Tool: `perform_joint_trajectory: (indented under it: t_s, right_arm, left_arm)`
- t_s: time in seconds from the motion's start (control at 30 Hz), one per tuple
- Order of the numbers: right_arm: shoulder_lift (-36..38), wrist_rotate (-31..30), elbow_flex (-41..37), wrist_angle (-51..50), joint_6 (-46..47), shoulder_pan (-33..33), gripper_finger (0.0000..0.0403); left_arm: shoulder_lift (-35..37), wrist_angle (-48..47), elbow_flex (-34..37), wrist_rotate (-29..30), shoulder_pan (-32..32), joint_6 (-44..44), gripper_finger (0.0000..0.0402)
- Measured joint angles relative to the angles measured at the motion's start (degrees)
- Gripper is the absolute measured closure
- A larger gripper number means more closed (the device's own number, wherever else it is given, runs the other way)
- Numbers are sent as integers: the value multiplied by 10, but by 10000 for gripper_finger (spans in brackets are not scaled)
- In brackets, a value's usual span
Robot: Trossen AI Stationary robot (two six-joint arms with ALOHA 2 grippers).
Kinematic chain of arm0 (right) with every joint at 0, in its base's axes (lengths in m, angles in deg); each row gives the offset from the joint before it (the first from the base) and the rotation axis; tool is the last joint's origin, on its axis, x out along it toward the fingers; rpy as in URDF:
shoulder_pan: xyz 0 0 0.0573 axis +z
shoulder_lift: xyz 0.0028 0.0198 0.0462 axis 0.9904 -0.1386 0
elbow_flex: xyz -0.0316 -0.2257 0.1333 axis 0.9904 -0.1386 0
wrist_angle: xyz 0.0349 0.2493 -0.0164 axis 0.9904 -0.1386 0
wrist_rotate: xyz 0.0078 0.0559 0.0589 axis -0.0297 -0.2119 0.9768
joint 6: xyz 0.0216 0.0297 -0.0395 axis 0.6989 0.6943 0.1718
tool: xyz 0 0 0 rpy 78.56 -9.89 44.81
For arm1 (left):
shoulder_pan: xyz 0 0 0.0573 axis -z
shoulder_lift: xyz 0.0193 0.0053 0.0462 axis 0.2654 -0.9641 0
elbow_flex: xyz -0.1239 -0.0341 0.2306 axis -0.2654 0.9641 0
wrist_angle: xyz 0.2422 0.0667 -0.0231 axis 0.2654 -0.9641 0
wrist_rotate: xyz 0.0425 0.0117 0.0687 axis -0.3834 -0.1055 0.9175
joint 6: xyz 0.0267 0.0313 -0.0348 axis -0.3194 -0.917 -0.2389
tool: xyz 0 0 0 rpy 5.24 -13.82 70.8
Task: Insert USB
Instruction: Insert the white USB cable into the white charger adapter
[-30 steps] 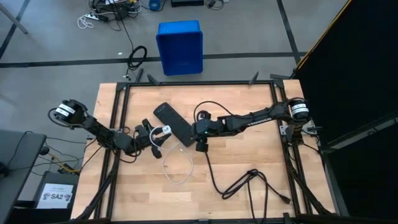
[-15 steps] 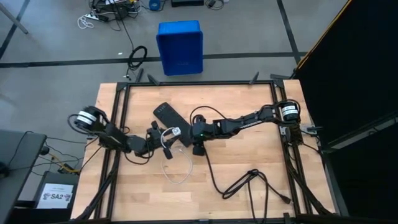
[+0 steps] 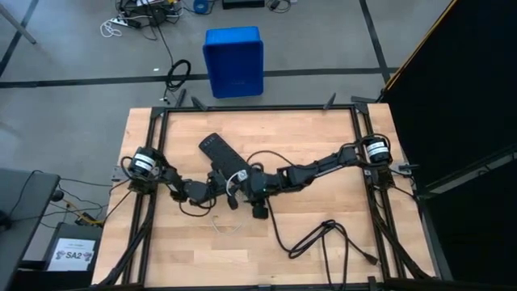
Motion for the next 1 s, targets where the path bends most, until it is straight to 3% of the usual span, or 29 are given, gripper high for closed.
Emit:
perform_joint_trajectory:
  t_s: [0.23,0.63,0.8,1.0]
  right_arm:
    - [0,-2,0,-25,0,37,286]
    - [0,-82,0,-20,16,35,289]
    - [1,-83,0,-27,24,25,290]
    - [1,-84,0,-23,30,19,289]
  left_arm:
    - [-9,5,31,40,-2,14,274]
    - [8,2,43,59,25,20,274]
    - [62,5,71,104,115,17,274]
    - [101,3,146,287,292,89,274]
